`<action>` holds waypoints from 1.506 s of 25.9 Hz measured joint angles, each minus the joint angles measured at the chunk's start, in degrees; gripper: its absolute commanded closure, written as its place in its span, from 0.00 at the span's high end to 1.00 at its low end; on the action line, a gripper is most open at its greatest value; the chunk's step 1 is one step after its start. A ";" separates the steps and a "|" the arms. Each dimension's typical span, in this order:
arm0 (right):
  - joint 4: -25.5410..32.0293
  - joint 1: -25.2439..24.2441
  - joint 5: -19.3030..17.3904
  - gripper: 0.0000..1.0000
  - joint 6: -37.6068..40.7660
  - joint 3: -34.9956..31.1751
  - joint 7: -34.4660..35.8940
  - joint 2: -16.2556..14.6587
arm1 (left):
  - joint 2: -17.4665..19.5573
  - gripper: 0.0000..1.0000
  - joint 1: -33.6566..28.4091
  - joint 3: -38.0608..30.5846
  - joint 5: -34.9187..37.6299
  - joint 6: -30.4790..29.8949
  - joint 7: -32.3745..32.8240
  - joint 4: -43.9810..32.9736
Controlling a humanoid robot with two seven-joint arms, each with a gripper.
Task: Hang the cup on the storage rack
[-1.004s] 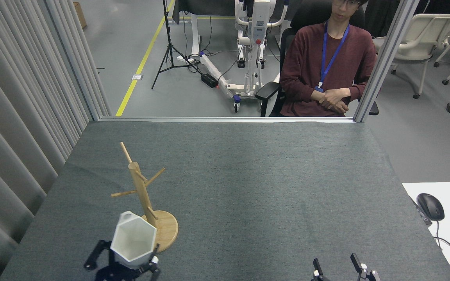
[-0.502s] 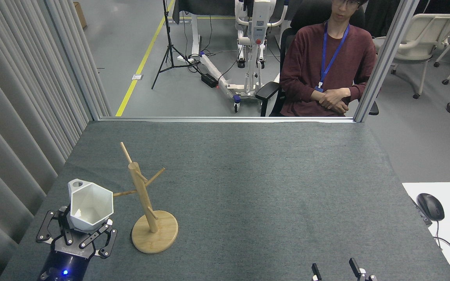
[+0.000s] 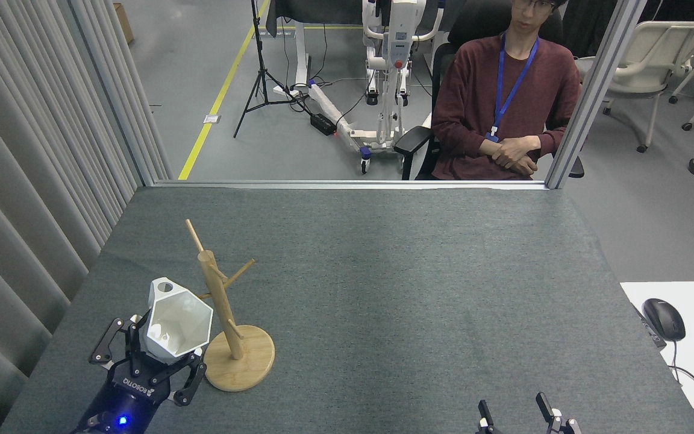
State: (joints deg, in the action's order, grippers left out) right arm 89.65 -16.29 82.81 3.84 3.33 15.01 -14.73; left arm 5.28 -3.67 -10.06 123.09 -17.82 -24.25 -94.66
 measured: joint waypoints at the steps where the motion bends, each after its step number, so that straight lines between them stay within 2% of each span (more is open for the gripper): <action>1: 0.00 0.01 -0.05 0.99 0.00 -0.02 0.00 0.02 | 0.14 0.53 0.07 0.19 0.13 0.00 -0.01 0.84; 7: -0.05 0.29 -0.17 0.99 0.37 -0.08 0.11 0.05 | 0.08 0.53 0.49 0.46 1.54 0.51 -0.02 4.08; 11: -0.08 0.57 -0.19 0.99 0.73 -0.08 0.13 0.17 | -0.34 0.58 0.79 0.78 3.16 0.92 -0.01 5.18; 14: -0.09 0.66 -0.19 0.99 0.86 -0.09 0.14 0.48 | -0.57 0.75 1.28 1.01 3.89 1.16 0.06 5.83; 16: -0.11 0.69 -0.20 0.99 1.07 -0.09 0.14 0.62 | -0.62 0.82 1.67 1.08 4.09 1.39 0.06 6.12; 17: -0.13 0.69 -0.21 0.99 1.11 -0.12 0.14 0.66 | -0.63 0.99 1.80 1.11 4.17 1.53 0.07 6.23; 34: -0.17 0.71 -0.28 0.99 1.54 -0.17 0.53 0.76 | -0.87 1.00 0.31 1.76 3.92 1.95 -2.12 6.31; 39: -0.17 0.72 -0.29 0.99 1.54 -0.17 0.62 0.76 | -4.12 1.00 -2.95 -4.67 -0.84 1.60 -1.91 6.66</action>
State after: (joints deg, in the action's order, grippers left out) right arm 89.47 -15.57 82.51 5.38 3.16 15.64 -13.97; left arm 1.16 -6.62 -14.73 122.25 -16.22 -26.17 -88.00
